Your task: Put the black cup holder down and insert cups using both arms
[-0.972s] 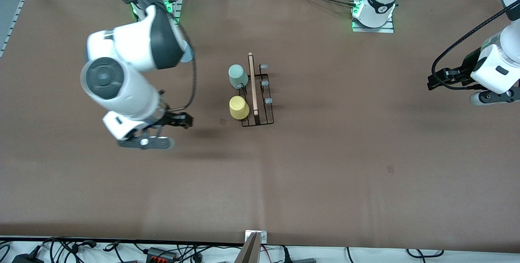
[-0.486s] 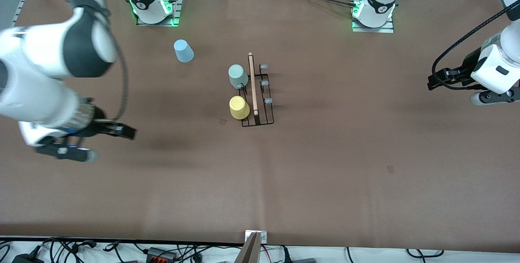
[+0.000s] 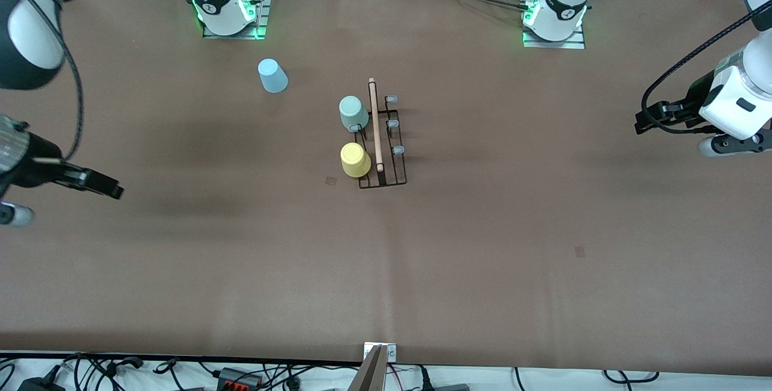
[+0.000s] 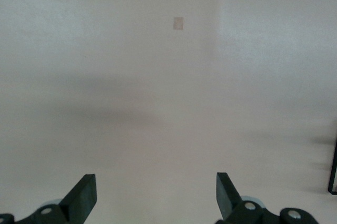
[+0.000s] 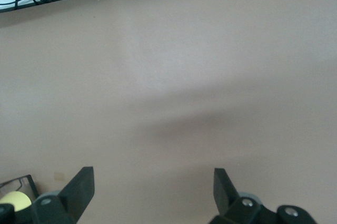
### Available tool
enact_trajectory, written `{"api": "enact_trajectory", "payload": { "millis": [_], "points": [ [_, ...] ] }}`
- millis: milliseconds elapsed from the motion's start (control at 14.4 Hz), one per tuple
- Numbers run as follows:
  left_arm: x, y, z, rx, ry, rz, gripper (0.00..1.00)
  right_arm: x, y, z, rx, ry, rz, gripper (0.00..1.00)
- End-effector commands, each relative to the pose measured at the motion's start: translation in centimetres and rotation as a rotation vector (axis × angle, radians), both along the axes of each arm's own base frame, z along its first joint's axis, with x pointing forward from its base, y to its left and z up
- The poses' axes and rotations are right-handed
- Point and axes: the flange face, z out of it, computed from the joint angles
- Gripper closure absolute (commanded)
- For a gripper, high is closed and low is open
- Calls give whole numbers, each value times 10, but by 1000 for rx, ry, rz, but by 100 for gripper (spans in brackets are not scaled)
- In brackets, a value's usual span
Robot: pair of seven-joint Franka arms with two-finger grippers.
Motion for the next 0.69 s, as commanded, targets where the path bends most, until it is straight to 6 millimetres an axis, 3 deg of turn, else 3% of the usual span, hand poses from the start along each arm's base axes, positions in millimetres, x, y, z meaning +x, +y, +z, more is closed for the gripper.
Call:
{"api": "enact_trajectory", "payload": {
  "millis": [0, 139, 417, 625],
  "points": [
    [2, 2, 3, -12, 6, -17, 0, -26, -26, 11, -10, -7, 60, 0],
    [2, 3, 3, -12, 6, -15, 0, -34, -37, 15, -7, -1, 95, 0],
    [2, 2, 3, -12, 6, -17, 0, -52, -37, 18, -8, 35, 133, 0],
    [2, 2, 3, -12, 6, -17, 0, -80, -36, 8, -36, 35, 154, 0]
  ]
}}
